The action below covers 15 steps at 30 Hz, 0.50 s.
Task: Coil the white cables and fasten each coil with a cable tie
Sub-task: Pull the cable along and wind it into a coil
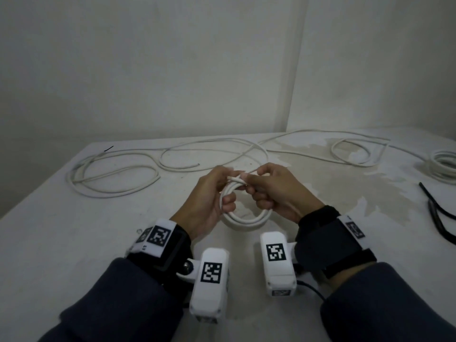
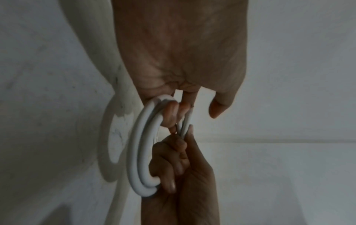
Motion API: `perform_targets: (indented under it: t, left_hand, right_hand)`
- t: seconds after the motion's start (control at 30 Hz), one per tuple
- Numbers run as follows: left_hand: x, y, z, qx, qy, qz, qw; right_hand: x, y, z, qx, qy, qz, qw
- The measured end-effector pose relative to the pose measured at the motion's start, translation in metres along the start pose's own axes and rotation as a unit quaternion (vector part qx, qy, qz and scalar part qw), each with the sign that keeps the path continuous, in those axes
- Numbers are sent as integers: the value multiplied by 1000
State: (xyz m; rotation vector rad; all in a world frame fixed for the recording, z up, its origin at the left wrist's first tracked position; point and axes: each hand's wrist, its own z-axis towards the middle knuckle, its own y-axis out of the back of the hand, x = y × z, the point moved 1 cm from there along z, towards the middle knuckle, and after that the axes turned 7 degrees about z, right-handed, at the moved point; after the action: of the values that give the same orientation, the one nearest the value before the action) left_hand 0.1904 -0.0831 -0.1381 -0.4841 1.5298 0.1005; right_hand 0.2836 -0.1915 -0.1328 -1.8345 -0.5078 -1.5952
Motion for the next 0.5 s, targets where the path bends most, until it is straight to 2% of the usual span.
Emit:
perform_targets:
  t: [0.1,0.23,0.3,0.37,0.43,0.5]
  left_hand:
    - [3,3,1,-31,-24,93,995]
    - [3,5,1,-47,-47,146,987]
    - [1,8,3,-74,-78,214,971]
    - [0,12,5,-86,-114,305,941]
    - [-1,13,6,-83,-146,364,916]
    - [-3,11,7,-83,-186,401,893]
  right_hand:
    - [2,-3,-3,9,13,-38,999]
    - [3,-3,-5,4,41,-118,992]
    - [6,3,-5,-13,55,-177,983]
    - [9,12,-2,-20,92,-324,941]
    - [11,18,1,-46,100,-465,878]
    - [13,19,1,-92,112,-519,842]
